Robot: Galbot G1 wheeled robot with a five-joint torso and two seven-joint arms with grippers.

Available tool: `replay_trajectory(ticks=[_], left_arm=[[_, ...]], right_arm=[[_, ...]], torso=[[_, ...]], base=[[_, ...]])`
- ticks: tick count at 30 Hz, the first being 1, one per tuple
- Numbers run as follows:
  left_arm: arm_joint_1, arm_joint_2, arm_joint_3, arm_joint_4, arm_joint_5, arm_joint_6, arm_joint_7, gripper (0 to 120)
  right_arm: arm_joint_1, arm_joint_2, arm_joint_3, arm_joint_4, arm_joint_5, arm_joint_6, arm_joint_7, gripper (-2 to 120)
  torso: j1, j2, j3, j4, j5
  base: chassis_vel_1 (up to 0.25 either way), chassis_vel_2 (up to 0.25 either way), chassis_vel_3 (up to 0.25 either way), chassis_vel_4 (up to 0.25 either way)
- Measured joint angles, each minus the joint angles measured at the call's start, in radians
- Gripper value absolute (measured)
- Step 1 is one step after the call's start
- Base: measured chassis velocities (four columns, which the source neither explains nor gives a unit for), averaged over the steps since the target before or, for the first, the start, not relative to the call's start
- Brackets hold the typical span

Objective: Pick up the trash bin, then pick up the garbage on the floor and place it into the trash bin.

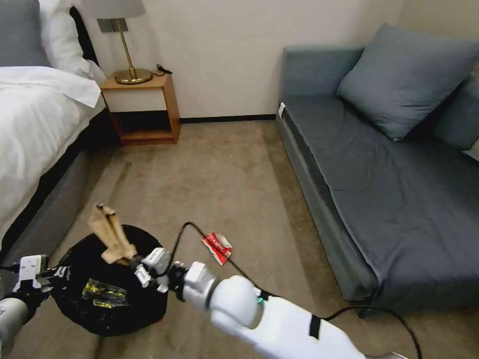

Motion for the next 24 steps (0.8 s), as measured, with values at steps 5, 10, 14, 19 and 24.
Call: replay_trajectory(ticks=[5, 10, 14, 19, 24], left_arm=[[0.000, 0.001, -0.001, 0.000, 0.000, 0.000, 0.000, 5], [-0.005, 0.006, 0.000, 0.002, -0.001, 0.002, 0.000, 5], [-0.008, 0.007, 0.002, 0.002, -0.002, 0.003, 0.000, 5], [-0.007, 0.007, -0.001, 0.003, -0.006, 0.004, 0.000, 5], [-0.008, 0.009, -0.012, 0.012, -0.012, 0.004, 0.000, 5]], right_arm=[[-0.002, -0.008, 0.003, -0.004, 0.004, -0.025, 0.018, 20], [-0.009, -0.012, 0.005, -0.001, 0.035, -0.026, 0.017, 36], [-0.016, -0.012, 0.002, 0.003, 0.031, -0.020, 0.009, 51], [-0.043, -0.028, 0.028, 0.014, 0.004, 0.001, 0.009, 70], [-0.113, -0.101, 0.105, 0.043, -0.060, 0.066, 0.009, 90]], torso=[[0.000, 0.000, 0.000, -0.0002, 0.0000], [0.000, 0.000, 0.000, -0.0002, 0.0001], [0.000, 0.000, 0.000, -0.0002, 0.0001], [0.000, 0.000, 0.000, 0.0000, 0.0002], [0.000, 0.000, 0.000, -0.0001, 0.0004]], base=[[0.000, 0.000, 0.000, 0.000], [0.000, 0.000, 0.000, 0.000], [0.000, 0.000, 0.000, 0.000], [0.000, 0.000, 0.000, 0.000], [0.000, 0.000, 0.000, 0.000]])
